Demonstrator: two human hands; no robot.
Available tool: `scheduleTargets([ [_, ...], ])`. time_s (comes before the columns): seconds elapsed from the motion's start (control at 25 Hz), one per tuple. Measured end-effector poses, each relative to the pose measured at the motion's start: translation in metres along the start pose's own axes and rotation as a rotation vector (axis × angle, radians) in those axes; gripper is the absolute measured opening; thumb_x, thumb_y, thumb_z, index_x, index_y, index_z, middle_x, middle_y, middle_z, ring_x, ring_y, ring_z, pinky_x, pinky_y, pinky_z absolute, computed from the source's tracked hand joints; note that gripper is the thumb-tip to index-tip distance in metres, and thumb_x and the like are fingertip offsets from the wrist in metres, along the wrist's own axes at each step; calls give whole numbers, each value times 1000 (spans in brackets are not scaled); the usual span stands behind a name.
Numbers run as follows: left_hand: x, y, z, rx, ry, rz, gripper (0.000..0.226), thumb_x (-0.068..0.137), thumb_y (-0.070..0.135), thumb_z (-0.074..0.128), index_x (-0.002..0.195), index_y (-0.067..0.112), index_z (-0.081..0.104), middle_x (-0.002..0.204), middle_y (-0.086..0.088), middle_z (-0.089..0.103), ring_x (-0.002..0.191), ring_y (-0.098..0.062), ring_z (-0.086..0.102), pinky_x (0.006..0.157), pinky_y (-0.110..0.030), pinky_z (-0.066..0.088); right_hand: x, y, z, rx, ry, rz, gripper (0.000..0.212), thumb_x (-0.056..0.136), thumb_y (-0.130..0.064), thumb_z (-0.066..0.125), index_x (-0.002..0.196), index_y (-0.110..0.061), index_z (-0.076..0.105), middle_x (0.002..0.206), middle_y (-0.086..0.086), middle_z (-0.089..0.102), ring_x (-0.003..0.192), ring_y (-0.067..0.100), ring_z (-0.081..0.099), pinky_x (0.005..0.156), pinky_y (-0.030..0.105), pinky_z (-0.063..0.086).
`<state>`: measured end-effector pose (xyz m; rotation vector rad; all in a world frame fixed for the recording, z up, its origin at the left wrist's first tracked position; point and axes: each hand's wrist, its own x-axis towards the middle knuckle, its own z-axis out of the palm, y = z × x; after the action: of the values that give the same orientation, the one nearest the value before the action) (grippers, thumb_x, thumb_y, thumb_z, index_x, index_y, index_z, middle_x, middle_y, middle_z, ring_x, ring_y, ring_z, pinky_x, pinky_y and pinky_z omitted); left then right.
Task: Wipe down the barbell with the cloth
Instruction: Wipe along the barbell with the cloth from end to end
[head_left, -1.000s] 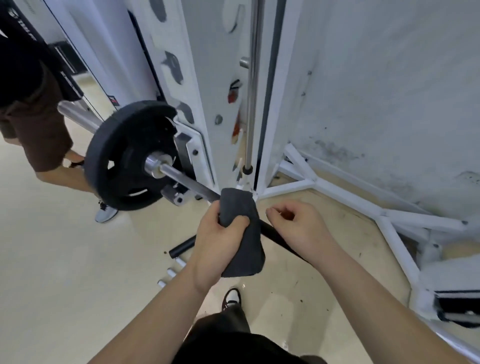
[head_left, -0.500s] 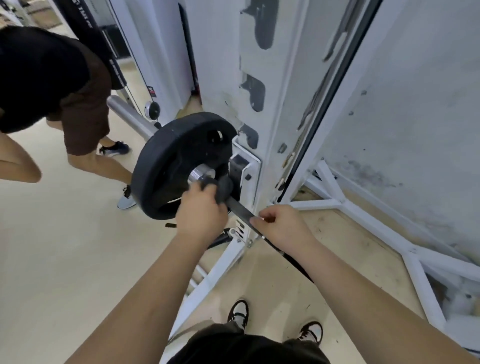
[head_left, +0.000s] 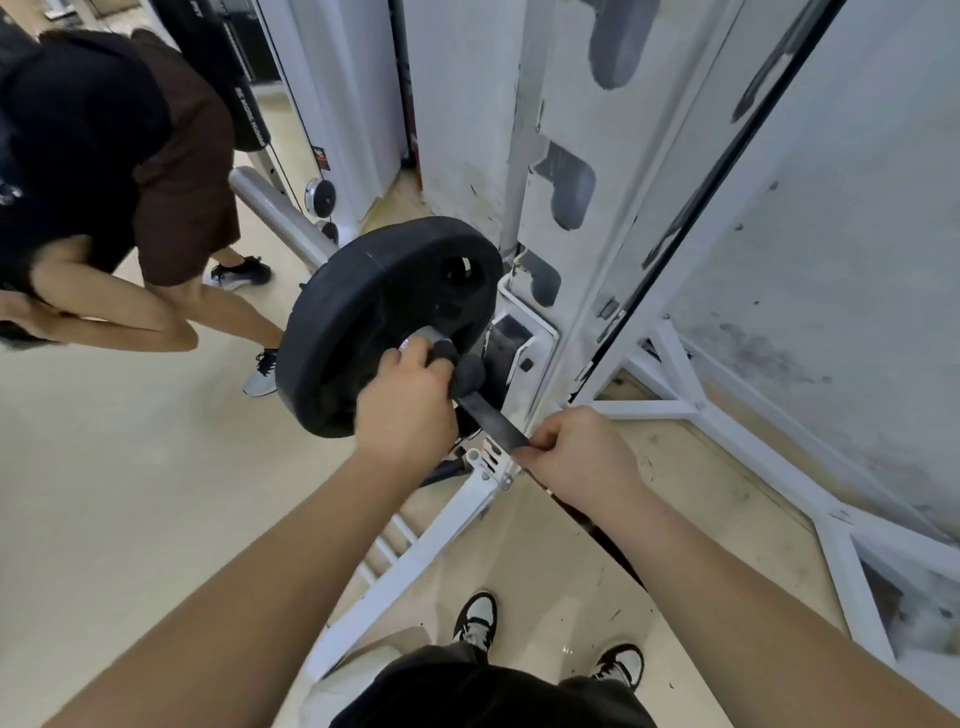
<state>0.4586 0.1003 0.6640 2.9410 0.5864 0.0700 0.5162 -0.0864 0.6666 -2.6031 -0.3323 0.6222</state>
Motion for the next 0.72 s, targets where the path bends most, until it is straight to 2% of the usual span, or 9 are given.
scheduleTargets([
  [0.08, -11, 12, 3, 13, -40, 130, 18, 77, 12, 64, 93, 13, 73, 117, -4, 60, 102, -33, 57, 51, -34, 47, -1, -3, 1, -32, 16, 5, 28, 77, -40, 73, 59, -21, 61, 58, -5, 62, 63, 20, 64, 57, 26, 46],
  [0.16, -14, 0, -2, 17, -70, 286, 19, 79, 15, 63, 95, 20, 73, 113, 3, 61, 103, -29, 59, 55, -37, 55, -3, -6, 2, -64, 28, 2, 26, 78, -41, 72, 65, -20, 64, 62, -5, 64, 64, 20, 64, 57, 26, 47],
  [0.28, 11, -21, -12, 35, -40, 170, 30, 84, 18, 60, 110, 28, 70, 120, 6, 64, 107, -28, 60, 67, -38, 58, -7, -5, 3, -73, 50, -18, 26, 81, -46, 71, 71, -22, 68, 64, -6, 66, 64, 17, 64, 60, 26, 50],
  [0.36, -2, -7, -14, 61, -45, 135, 25, 75, 12, 66, 97, 22, 70, 113, 1, 66, 101, -30, 61, 59, -34, 51, -13, -2, 3, -29, 47, -16, 26, 82, -49, 71, 72, -25, 71, 62, -6, 64, 63, 15, 63, 58, 26, 47],
  [0.44, -31, 10, -5, 71, -84, 347, 23, 65, 7, 71, 84, 21, 69, 97, 2, 65, 91, -27, 59, 52, -32, 44, -17, 7, 1, 76, 11, -11, 23, 82, -52, 71, 72, -31, 75, 60, -6, 62, 61, 15, 60, 56, 29, 44],
  [0.52, -36, 3, -5, 79, -91, 468, 25, 66, 9, 73, 87, 23, 72, 96, 4, 65, 87, -26, 58, 49, -32, 45, -25, 20, -4, 198, -19, -1, 19, 82, -48, 74, 68, -35, 71, 62, -10, 62, 65, 14, 60, 63, 31, 47],
  [0.6, -21, -1, -6, 46, 14, 258, 28, 72, 12, 70, 99, 21, 72, 108, -1, 66, 94, -30, 60, 50, -33, 45, -35, 35, -13, 245, -27, 44, 13, 81, -42, 79, 87, -31, 76, 75, -11, 68, 78, 15, 67, 77, 33, 55],
  [0.64, -22, 7, -6, 55, 28, 138, 28, 73, 11, 69, 100, 18, 71, 112, -5, 66, 97, -33, 60, 51, -34, 44, -41, 42, -16, 219, -30, 71, 24, 78, -42, 81, 93, -24, 77, 81, -7, 72, 83, 18, 70, 82, 37, 57],
  [0.72, -46, 37, 0, 73, -34, 145, 28, 65, 6, 72, 92, 11, 70, 106, -12, 66, 90, -36, 61, 50, -36, 44, -49, 51, -17, 105, -48, 91, 26, 73, -44, 81, 85, -21, 77, 79, -2, 74, 79, 19, 71, 76, 40, 58],
])
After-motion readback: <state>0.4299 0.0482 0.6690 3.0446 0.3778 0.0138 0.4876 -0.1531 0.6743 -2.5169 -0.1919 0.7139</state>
